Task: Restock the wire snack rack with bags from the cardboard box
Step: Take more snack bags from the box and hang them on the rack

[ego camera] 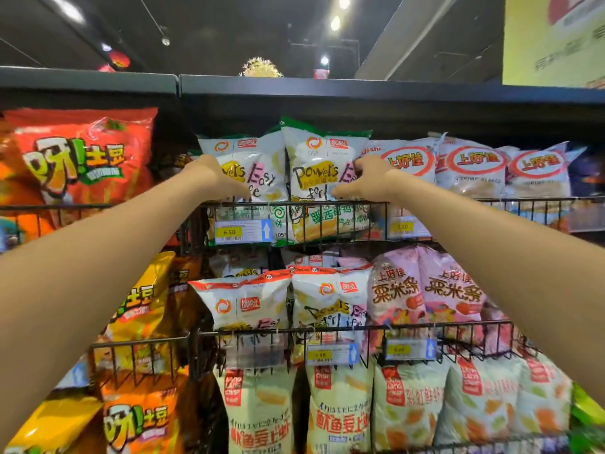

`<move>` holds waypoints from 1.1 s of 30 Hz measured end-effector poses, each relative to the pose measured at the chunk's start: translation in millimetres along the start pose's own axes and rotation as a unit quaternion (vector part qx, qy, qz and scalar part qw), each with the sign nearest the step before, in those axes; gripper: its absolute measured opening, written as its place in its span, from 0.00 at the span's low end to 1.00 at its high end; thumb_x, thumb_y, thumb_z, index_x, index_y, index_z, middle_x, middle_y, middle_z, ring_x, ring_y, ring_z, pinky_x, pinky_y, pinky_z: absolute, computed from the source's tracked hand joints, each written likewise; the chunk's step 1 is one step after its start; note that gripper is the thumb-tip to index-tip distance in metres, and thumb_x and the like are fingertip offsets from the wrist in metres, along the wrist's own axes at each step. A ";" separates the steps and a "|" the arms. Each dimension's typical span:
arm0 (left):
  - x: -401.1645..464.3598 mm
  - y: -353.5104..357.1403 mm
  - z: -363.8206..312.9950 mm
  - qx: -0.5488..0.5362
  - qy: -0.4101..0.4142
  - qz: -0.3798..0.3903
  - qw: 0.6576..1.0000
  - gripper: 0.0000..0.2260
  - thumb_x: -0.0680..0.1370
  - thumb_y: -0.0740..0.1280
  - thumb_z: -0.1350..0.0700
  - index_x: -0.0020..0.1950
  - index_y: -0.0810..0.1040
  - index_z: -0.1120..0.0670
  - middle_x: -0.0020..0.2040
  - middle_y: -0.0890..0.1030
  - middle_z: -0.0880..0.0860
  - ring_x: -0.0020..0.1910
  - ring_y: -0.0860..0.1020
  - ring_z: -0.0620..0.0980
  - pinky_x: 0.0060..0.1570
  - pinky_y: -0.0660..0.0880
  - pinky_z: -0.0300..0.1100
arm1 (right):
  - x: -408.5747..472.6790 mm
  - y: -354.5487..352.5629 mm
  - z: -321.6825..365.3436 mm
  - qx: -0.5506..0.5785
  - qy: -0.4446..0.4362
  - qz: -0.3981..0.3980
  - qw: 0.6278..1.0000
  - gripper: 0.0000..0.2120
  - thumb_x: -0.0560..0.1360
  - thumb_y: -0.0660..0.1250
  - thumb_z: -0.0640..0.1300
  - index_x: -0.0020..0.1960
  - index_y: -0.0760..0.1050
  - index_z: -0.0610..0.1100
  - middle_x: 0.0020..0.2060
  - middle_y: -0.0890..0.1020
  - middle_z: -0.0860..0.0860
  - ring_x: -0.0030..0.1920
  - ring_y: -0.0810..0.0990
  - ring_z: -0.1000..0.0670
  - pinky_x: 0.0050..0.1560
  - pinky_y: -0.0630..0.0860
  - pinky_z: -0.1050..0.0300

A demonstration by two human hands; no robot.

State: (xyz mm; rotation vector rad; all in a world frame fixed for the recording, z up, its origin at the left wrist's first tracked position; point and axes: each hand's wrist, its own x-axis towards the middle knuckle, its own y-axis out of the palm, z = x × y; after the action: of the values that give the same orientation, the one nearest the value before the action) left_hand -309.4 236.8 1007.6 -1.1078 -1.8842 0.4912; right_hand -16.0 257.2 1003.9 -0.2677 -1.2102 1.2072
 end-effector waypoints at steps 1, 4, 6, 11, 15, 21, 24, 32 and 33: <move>0.5 0.4 -0.8 -0.007 -0.004 0.006 1.000 0.33 0.66 0.80 0.42 0.61 0.75 0.60 0.56 0.80 0.58 0.55 0.78 0.59 0.53 0.77 0.50 | -1.2 -0.2 1.1 -0.005 0.003 0.003 1.000 0.20 0.72 0.76 0.57 0.56 0.77 0.45 0.48 0.81 0.50 0.51 0.79 0.47 0.49 0.74 0.53; -1.4 6.4 -1.0 -0.030 -0.005 -0.007 1.000 0.26 0.69 0.80 0.46 0.55 0.74 0.59 0.46 0.77 0.55 0.47 0.76 0.56 0.42 0.73 0.47 | -6.5 2.6 2.3 -0.045 -0.007 -0.008 0.999 0.19 0.75 0.73 0.57 0.56 0.74 0.45 0.50 0.79 0.49 0.46 0.77 0.49 0.44 0.73 0.57; -5.4 12.1 0.8 -0.042 -0.005 -0.035 0.998 0.26 0.68 0.80 0.45 0.55 0.76 0.60 0.46 0.77 0.56 0.44 0.76 0.55 0.39 0.73 0.46 | -11.3 6.7 3.3 -0.057 -0.016 -0.018 0.998 0.18 0.75 0.72 0.57 0.54 0.73 0.46 0.49 0.78 0.49 0.43 0.76 0.51 0.38 0.70 0.61; -22.7 5.2 8.0 0.044 -0.024 -0.087 0.995 0.43 0.58 0.74 0.28 0.62 0.75 0.57 0.63 0.76 0.58 0.62 0.75 0.65 0.63 0.69 0.60 | -23.1 5.0 10.0 -0.039 -0.012 -0.035 0.999 0.20 0.73 0.74 0.58 0.55 0.78 0.45 0.49 0.83 0.50 0.49 0.81 0.48 0.46 0.80 0.55; -33.0 -7.5 10.2 0.017 0.018 -0.068 0.997 0.34 0.56 0.68 0.32 0.52 0.78 0.55 0.52 0.82 0.60 0.48 0.81 0.63 0.50 0.80 0.55 | -46.4 -10.3 5.4 -0.072 -0.020 -0.063 0.995 0.17 0.73 0.74 0.59 0.41 0.75 0.46 0.35 0.78 0.53 0.36 0.76 0.53 0.33 0.71 0.60; -95.0 -1.1 -21.2 0.066 0.051 -0.046 0.995 0.18 0.72 0.67 0.44 0.45 0.75 0.61 0.47 0.79 0.65 0.47 0.79 0.64 0.39 0.70 0.46 | -102.7 -43.1 -27.0 -0.141 -0.040 -0.051 0.988 0.28 0.73 0.71 0.61 0.60 0.78 0.39 0.49 0.83 0.43 0.52 0.82 0.42 0.52 0.82 0.44; -128.9 14.7 -44.7 0.107 0.059 -0.020 0.992 0.16 0.74 0.67 0.46 0.42 0.74 0.59 0.40 0.76 0.58 0.37 0.75 0.55 0.35 0.67 0.45 | -139.6 -64.9 -55.2 -0.171 -0.038 -0.024 0.984 0.28 0.73 0.69 0.62 0.63 0.77 0.43 0.54 0.83 0.44 0.52 0.81 0.43 0.52 0.82 0.44; -222.8 72.2 -111.7 0.154 0.031 0.067 0.985 0.16 0.78 0.65 0.45 0.41 0.68 0.56 0.34 0.70 0.55 0.29 0.69 0.52 0.29 0.64 0.43 | -231.8 -116.4 -134.8 -0.243 -0.034 0.041 0.969 0.31 0.77 0.65 0.65 0.68 0.73 0.41 0.57 0.81 0.41 0.55 0.80 0.38 0.55 0.79 0.42; -233.6 78.7 -119.0 0.159 0.029 0.080 0.984 0.16 0.78 0.65 0.43 0.45 0.69 0.56 0.39 0.73 0.55 0.32 0.73 0.53 0.31 0.69 0.45 | -243.0 -121.6 -140.9 -0.253 -0.028 0.048 0.966 0.34 0.77 0.64 0.66 0.72 0.70 0.42 0.60 0.81 0.41 0.57 0.80 0.38 0.57 0.78 0.41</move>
State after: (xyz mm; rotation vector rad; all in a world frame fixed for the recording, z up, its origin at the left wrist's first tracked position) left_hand -118.1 70.0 905.2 -1.0494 -1.6036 0.8115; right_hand 199.2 67.8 896.8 -0.6809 -1.5613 0.9755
